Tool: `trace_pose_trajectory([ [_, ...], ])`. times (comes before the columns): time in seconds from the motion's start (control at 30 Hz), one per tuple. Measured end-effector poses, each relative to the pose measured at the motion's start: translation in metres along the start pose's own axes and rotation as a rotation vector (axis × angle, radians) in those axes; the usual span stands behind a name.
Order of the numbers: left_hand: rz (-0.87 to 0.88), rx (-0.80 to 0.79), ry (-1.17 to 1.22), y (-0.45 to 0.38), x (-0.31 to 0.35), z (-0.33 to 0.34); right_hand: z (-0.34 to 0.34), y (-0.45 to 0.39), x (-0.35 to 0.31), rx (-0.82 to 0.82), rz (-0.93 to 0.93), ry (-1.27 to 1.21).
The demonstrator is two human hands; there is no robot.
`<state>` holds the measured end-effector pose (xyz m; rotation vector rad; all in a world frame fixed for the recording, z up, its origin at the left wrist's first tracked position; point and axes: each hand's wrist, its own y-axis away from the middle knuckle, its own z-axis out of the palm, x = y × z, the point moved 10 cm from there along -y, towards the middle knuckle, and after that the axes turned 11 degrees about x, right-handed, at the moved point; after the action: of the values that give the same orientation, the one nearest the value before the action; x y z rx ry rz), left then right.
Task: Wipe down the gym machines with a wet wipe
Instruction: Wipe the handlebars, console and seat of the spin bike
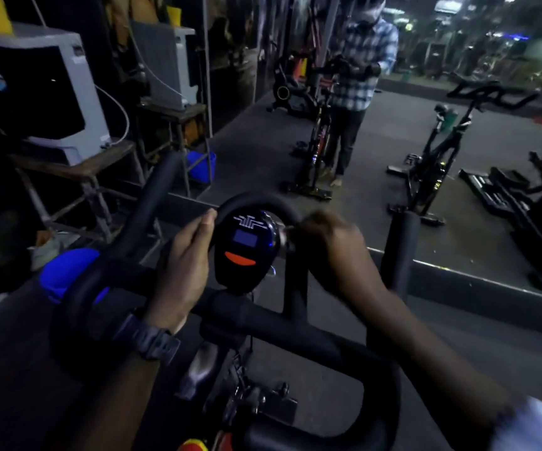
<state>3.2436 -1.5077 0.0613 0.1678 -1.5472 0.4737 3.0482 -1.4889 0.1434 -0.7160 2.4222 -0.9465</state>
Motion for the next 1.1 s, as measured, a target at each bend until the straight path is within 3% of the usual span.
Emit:
trace_pose_trajectory([
  [0.1,-0.002,0.005,0.024,0.000,0.001,0.001,-0.001,-0.030,0.024,0.074,0.090,0.002],
  [0.3,0.047,0.049,-0.032,-0.003,-0.011,-0.005,-0.015,0.091,-0.007,-0.021,0.172,-0.212],
  [0.5,0.073,0.053,-0.048,-0.001,-0.005,0.000,-0.005,0.004,0.044,0.183,0.419,-0.097],
  [0.6,0.056,0.051,-0.049,0.000,-0.005,-0.001,0.006,-0.048,0.036,0.110,0.268,-0.124],
  [0.77,0.072,0.091,-0.058,0.004,0.000,-0.005,0.000,-0.027,0.016,-0.014,-0.018,-0.109],
  [0.83,0.058,0.091,-0.106,0.007,0.001,0.000,0.008,-0.040,0.011,-0.069,0.039,-0.263],
  [0.9,0.067,0.115,-0.153,0.007,0.004,0.001,0.036,-0.054,0.015,-0.235,0.244,-0.541],
  [0.97,0.096,0.151,-0.175,0.009,0.009,-0.002,0.051,-0.057,0.015,-0.397,0.331,-0.743],
  [1.03,0.087,0.184,-0.152,0.009,0.007,-0.003,0.051,-0.059,0.015,-0.510,0.248,-0.736],
  [1.1,0.047,0.207,-0.109,0.009,0.007,-0.004,0.038,-0.073,0.002,-0.463,0.027,-0.592],
])
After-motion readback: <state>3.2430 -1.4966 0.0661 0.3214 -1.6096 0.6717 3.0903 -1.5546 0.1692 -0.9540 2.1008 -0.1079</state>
